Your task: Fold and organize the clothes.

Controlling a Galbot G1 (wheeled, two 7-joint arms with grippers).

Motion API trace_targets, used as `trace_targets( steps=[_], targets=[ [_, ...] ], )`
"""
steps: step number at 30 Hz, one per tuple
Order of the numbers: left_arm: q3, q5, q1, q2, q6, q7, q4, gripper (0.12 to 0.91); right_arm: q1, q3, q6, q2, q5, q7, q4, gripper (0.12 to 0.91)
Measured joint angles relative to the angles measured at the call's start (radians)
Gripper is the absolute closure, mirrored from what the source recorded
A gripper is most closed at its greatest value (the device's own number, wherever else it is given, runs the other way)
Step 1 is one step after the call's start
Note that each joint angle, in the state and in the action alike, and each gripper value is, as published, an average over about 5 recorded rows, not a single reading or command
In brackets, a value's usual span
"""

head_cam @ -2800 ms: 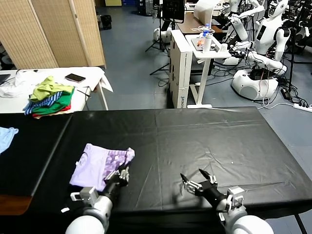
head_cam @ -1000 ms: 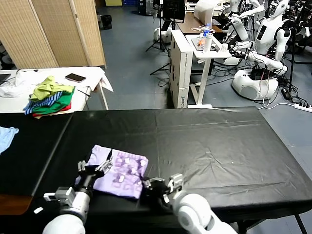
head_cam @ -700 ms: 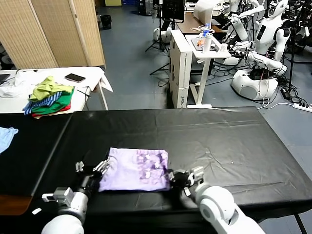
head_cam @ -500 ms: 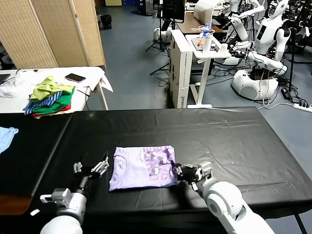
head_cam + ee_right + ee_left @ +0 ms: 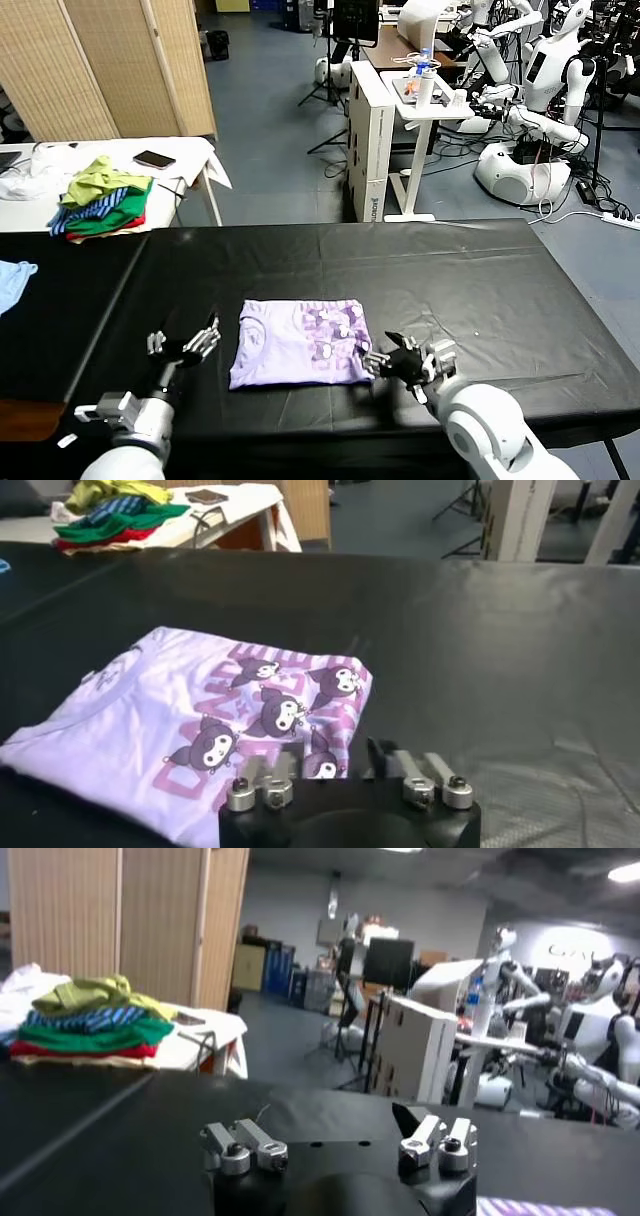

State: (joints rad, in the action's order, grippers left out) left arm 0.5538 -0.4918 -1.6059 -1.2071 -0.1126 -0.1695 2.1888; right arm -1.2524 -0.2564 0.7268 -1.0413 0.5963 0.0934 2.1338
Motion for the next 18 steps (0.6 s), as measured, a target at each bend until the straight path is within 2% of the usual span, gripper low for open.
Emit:
trace_targets(
  steps=[3,7,12,15,18],
  targets=[
    [-0.004,0.004,-0.012,0.002,-0.008,-0.010,0.009,0.123,-0.041,-0.029,-0.058,0.007,-0.019,-0.009,0.030,0.123],
    [-0.010,0.014,-0.031,0.010,-0.037,-0.045,0.025,0.123,-0.122,-0.081,-0.180,0.011,-0.055,-0.017,0.069,0.119],
    [-0.003,-0.002,-0.065,0.027,-0.052,-0.070,0.050,0.123,-0.256,-0.166,-0.336,0.013,-0.131,-0.034,0.113,0.118],
    [0.010,-0.016,-0.096,0.041,-0.055,-0.087,0.065,0.123,-0.338,-0.215,-0.428,0.011,-0.166,-0.034,0.138,0.118],
    [0.027,-0.024,-0.136,0.056,-0.055,-0.108,0.081,0.123,-0.419,-0.253,-0.526,0.010,-0.210,-0.016,0.156,0.118]
  ],
)
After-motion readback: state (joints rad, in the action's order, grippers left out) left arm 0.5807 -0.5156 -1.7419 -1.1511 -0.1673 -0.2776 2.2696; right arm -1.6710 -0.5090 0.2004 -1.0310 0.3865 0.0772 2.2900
